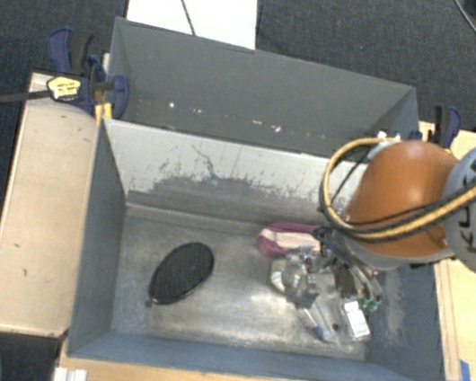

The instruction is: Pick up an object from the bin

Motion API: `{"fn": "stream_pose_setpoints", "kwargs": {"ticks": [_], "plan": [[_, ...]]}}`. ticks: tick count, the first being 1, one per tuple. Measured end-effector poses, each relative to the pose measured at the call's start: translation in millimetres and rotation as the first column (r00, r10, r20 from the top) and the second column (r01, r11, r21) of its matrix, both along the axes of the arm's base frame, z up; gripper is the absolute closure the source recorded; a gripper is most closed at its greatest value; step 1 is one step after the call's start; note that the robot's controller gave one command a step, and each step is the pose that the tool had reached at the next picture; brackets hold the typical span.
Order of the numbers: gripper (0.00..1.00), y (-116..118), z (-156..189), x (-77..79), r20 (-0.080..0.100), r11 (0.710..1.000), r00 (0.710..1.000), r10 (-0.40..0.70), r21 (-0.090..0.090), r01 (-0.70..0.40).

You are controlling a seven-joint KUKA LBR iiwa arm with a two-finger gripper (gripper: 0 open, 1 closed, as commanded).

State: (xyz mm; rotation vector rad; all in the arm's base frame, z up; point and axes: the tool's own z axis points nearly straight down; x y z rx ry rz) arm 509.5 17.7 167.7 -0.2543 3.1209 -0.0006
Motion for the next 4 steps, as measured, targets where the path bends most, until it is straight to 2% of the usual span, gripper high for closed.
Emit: {"fn": "stream_pose_setpoints", "kwargs": {"ticks": [1, 2, 3, 4], "plan": [[1.0, 13.4, -47.9, 42.9, -0.004, 0.994, 0.994, -0.106, 0.0, 0.106], [0.0, 13.7, -46.7, 41.9, -0.005, 0.995, 0.995, -0.102, 0.001, 0.102], [0.0, 11.7, -92.4, 36.2, 0.003, 0.972, 0.972, -0.234, 0.006, 0.234], [1.0, 11.7, -93.6, 32.8, -0.012, 0.973, 0.973, -0.23, 0.002, 0.23]]}}
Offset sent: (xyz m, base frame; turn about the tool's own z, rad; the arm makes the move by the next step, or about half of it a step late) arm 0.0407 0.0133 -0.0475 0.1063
